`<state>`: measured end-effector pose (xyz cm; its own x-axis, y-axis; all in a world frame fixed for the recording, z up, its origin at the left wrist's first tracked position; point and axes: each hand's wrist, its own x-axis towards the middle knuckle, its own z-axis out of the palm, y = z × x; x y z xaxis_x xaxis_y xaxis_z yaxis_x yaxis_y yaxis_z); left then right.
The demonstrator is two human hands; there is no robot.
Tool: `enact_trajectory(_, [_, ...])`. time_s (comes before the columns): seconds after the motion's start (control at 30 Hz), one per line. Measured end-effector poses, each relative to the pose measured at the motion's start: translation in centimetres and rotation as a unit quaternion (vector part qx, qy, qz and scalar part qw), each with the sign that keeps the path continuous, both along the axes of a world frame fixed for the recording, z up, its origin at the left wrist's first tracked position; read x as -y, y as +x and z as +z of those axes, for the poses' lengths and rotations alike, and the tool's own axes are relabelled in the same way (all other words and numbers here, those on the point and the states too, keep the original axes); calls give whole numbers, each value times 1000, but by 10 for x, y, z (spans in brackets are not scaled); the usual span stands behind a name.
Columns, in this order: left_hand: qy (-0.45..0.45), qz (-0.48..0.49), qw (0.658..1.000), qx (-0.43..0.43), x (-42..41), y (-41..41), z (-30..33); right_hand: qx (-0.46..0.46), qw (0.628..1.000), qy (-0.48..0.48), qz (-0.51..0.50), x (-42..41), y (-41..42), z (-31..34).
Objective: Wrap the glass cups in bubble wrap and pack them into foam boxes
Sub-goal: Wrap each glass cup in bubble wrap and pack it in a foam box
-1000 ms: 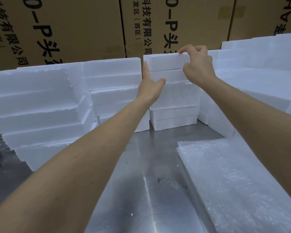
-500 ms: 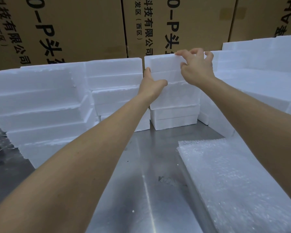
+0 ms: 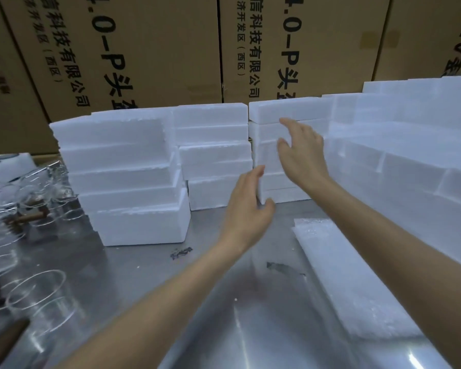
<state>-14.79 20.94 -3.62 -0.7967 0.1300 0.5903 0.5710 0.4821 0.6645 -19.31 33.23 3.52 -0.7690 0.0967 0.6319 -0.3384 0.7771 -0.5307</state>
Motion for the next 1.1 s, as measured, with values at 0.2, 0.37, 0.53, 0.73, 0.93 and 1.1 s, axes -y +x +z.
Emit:
enact_trajectory(0.2, [35, 92, 995, 13, 62, 49, -57, 176, 957, -206, 100, 63, 49, -74])
enact_trajectory(0.37, [211, 189, 954, 96, 100, 54, -57, 249, 922, -278, 98, 115, 74, -111])
enact_trajectory(0.53, [247, 208, 939, 118, 114, 57, -59, 221, 946, -222, 86, 128, 90, -131])
enact_trajectory(0.73, [276, 257, 926, 29, 120, 55, -49, 203, 929, -292, 102, 122, 89, -128])
enact_trajectory(0.93, [372, 278, 885, -8, 148, 48, -25, 197, 916, -319, 145, 137, 80, -115])
enact_trajectory(1.1, [403, 287, 869, 5, 170, 38, -5, 182, 915, -303, 195, 165, 66, -76])
